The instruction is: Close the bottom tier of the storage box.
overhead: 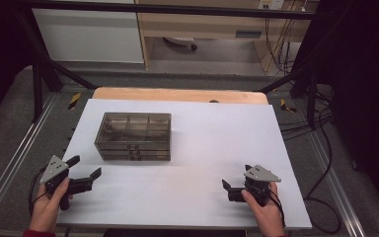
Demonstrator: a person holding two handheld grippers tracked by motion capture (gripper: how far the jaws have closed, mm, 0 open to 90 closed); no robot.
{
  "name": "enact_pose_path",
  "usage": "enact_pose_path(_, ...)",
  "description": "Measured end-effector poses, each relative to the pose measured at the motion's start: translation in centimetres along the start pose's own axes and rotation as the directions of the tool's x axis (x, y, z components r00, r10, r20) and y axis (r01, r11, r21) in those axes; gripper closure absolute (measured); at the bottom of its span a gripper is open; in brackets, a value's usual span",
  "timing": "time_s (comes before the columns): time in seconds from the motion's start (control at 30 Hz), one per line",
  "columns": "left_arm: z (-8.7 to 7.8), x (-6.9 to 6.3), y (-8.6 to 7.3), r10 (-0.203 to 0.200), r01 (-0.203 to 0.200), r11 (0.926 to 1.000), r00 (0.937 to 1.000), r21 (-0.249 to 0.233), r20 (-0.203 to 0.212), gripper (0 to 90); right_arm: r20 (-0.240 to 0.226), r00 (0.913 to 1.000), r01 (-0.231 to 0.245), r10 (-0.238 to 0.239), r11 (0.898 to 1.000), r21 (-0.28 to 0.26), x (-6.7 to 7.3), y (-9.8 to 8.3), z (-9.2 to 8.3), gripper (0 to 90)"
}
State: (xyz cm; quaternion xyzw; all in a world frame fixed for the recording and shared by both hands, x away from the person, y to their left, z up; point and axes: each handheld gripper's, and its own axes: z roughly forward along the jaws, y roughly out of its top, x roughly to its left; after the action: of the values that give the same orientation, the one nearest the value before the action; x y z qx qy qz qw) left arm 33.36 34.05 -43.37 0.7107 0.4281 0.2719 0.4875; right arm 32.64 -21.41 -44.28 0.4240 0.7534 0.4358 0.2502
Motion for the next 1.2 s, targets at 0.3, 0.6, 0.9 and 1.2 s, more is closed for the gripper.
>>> enact_pose_path(0.3,0.8,-0.8,-0.4,0.013,-0.014,0.9993,0.9994,0.035,0.032,4.7,0.001,1.0000,0.001,-0.001,1.000,-0.001,0.0,0.0,0.0,2.1)
enact_pose_path(0.6,1.1,-1.4,-0.5,0.017,-0.019,0.9988,0.9990,0.046,0.041,5.0,0.000,1.0000,0.002,-0.002,1.000,0.000,0.0,0.0,0.1,2.1)
enact_pose_path(0.9,1.5,-2.2,-0.5,0.035,-0.038,0.9969,0.9980,0.068,0.053,4.8,-0.001,1.0000,0.004,-0.004,1.000,0.005,-0.1,-0.1,0.1,2.1)
enact_pose_path(1.2,2.1,-4.0,-0.1,0.067,-0.075,0.9925,0.9947,0.097,0.078,5.0,0.006,0.9999,0.011,-0.011,1.000,0.007,-0.1,-0.2,0.2,2.1)
